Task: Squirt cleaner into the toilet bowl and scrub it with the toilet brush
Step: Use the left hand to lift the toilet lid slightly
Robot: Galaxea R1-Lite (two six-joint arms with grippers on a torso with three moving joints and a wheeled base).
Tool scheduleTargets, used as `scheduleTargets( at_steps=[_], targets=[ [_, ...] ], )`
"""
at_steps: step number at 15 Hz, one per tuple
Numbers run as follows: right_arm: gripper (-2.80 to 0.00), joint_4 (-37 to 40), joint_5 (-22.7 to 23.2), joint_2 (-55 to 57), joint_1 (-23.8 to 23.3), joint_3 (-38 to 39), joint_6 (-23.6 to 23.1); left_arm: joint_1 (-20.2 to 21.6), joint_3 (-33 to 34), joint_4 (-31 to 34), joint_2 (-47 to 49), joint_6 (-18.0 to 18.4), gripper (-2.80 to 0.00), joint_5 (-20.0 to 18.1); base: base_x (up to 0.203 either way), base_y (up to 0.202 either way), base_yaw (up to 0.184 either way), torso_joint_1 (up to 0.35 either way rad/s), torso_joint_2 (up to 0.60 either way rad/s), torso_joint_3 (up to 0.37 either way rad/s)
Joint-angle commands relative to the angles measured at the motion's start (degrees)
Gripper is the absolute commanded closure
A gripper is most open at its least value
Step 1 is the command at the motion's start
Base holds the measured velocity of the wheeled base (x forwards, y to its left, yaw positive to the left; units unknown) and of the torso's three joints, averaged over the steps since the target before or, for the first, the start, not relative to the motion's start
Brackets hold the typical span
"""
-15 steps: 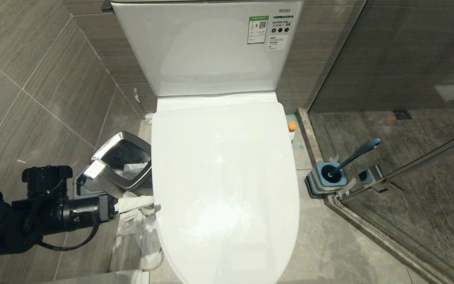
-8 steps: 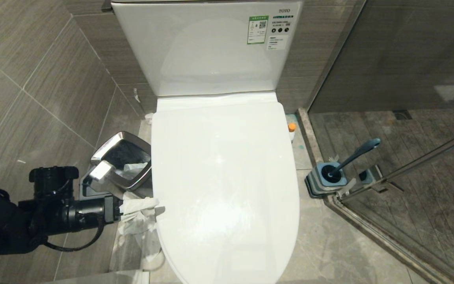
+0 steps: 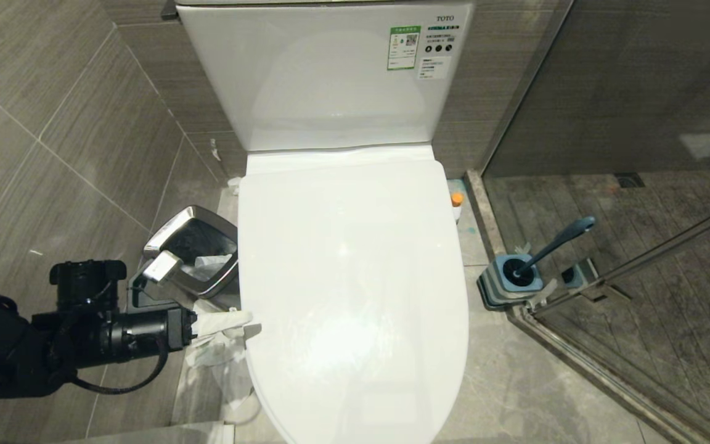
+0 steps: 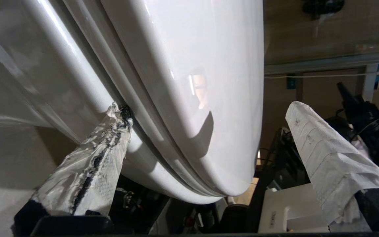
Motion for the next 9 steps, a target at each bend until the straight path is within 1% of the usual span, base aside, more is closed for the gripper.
scheduleTargets(
  at_steps=[1, 9],
  targets=[
    [0.0, 0.0, 0.0, 0.0, 0.0, 0.0, 0.0, -0.2, 0.1, 0.1, 1.2, 1.7, -2.8, 1.4, 0.0, 0.0, 0.0, 0.0, 0.0, 0.0],
    [0.0, 0.0, 0.0, 0.0, 0.0, 0.0, -0.1, -0.3, 0.7, 0.4, 1.3, 2.7, -2.8, 3.4, 0.0, 0.0, 0.0, 0.0, 0.0, 0.0]
  ],
)
